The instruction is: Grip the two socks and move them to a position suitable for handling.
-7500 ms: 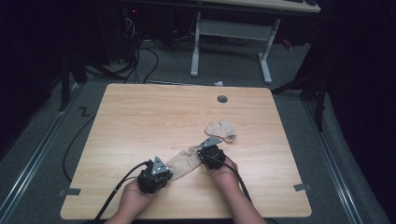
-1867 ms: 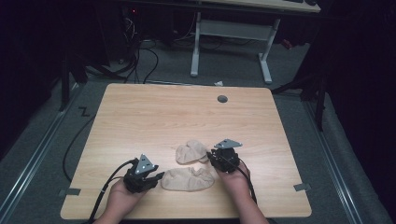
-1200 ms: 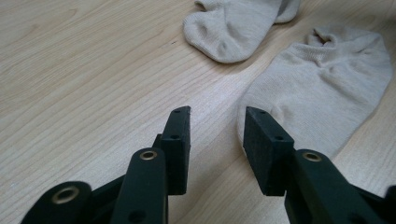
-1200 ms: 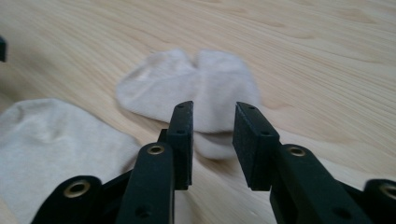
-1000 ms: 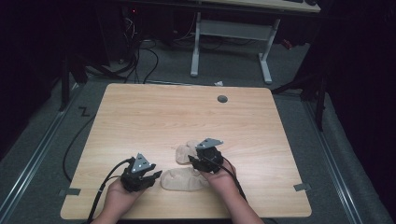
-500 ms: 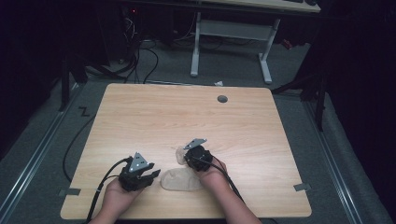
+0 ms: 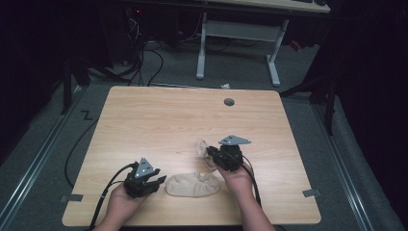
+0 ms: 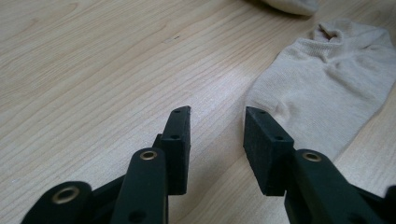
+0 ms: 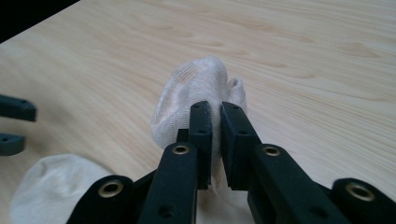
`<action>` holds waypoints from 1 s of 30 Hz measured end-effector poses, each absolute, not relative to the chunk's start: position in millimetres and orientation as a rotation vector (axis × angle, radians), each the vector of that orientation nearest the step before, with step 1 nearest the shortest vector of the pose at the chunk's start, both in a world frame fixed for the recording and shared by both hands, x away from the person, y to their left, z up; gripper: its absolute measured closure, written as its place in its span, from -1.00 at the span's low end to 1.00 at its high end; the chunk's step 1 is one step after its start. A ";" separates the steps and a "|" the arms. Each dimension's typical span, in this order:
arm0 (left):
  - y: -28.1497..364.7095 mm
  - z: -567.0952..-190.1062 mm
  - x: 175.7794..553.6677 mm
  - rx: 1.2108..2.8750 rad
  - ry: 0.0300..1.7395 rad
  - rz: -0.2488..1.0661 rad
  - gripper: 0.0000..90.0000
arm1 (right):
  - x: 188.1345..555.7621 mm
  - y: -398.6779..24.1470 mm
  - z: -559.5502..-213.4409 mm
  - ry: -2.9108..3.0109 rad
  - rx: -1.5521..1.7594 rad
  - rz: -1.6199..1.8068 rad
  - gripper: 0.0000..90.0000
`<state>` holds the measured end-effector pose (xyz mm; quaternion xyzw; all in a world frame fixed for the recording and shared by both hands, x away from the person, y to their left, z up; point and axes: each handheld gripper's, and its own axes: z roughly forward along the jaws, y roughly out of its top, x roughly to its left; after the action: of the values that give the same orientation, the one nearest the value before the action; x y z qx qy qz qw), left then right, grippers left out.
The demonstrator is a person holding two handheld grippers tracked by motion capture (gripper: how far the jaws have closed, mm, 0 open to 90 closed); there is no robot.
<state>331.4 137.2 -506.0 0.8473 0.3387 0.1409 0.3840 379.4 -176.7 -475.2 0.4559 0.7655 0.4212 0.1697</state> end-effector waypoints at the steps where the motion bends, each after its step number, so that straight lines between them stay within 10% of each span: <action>1: 137.1 -506.2 331.3 2.160 0.863 0.360 0.38 | 379.4 -182.4 -475.7 2.160 1.314 1.195 0.83; 30: 133.6 -506.8 330.3 2.170 0.852 0.361 0.37 | 360.4 -257.5 -480.0 1.987 1.446 1.067 0.62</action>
<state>330.3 133.6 -506.8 0.8504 0.3338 0.1413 0.3812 360.4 -257.5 -480.0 0.5253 0.7219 0.3878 0.2290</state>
